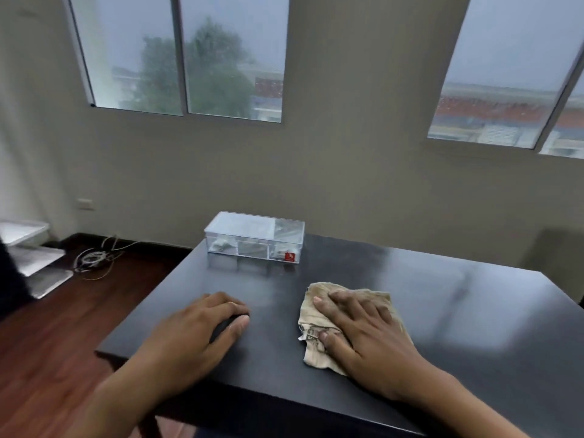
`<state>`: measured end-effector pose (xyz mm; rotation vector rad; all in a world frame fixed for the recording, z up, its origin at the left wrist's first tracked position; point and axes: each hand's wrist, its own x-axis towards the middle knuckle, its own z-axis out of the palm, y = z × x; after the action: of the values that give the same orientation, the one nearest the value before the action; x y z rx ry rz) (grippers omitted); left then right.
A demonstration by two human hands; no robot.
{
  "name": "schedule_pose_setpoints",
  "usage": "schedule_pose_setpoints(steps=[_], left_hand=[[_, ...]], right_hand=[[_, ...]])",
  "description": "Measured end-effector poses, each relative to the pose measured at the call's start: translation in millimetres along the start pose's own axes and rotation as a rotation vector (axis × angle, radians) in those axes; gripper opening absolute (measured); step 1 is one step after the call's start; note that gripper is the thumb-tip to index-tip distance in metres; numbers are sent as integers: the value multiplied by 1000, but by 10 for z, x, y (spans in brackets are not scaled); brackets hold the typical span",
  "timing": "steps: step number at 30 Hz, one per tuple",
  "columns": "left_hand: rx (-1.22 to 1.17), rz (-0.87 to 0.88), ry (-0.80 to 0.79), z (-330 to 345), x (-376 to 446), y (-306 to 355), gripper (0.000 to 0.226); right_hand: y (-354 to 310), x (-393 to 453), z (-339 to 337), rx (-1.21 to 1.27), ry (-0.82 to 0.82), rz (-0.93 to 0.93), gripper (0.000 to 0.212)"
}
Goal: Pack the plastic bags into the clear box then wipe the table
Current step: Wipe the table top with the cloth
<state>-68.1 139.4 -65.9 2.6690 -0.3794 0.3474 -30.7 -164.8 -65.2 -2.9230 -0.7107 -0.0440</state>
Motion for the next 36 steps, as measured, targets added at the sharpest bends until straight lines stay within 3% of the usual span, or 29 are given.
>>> schedule_pose_setpoints(steps=[9, 13, 17, 22, 31, 36], left_hand=[[-181, -253, 387, -153, -302, -706, 34], [-236, -285, 406, -156, -290, -718, 36], [-289, -285, 381, -159, -291, -721, 38], [-249, -205, 272, -137, -318, -636, 39], [-160, -22, -62, 71, -139, -31, 52], [-136, 78, -170, 247, 51, 341, 57]], right_hand=[[-1161, 927, 163, 32, -45, -236, 65], [-1681, 1131, 266, 66, -79, -285, 66], [-1877, 818, 328, 83, -20, -373, 65], [-1435, 390, 230, 76, -19, -381, 62], [-147, -76, 20, 61, -35, 31, 70], [621, -285, -60, 40, -5, 225, 75]])
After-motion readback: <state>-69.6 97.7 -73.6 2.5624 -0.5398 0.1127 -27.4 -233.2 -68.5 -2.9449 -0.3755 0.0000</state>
